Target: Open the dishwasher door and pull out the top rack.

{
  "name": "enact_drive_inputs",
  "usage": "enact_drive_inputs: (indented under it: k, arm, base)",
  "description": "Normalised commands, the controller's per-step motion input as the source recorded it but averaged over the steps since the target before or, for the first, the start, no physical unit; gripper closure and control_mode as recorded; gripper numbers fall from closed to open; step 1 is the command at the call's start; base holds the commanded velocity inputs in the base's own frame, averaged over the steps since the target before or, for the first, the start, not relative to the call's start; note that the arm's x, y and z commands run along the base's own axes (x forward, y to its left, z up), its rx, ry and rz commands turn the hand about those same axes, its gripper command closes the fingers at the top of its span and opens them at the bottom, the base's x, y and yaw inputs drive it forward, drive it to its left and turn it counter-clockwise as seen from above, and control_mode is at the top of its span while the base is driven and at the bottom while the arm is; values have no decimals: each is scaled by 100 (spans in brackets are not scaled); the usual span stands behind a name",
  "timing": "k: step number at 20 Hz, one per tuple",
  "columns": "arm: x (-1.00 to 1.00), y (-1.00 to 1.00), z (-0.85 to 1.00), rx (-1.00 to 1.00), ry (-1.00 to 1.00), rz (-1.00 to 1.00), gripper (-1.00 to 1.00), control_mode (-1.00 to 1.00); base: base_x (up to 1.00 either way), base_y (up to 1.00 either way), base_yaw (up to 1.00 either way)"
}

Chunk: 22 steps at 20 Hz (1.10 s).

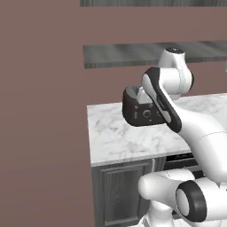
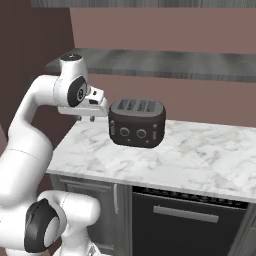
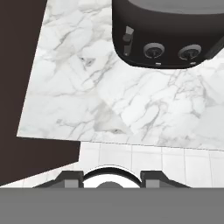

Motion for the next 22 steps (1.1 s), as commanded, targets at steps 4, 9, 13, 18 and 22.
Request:
enact_drive_inputs:
  k: [4,9,13,18,22]
  arm:
    - [0,0,0,0,0,0,-100,100]
    - [0,0,0,0,0,0,-100,100]
    - [0,0,0,0,0,0,-100,100]
    - [0,0,0,0,0,0,-100,100]
    - [0,0,0,0,0,0,-100,100]
  base:
    - [-1,0,0]
    - [-10,-13,-13]
    - [-27,0,-46]
    - [-10,8,-48]
    - [0,30,-45]
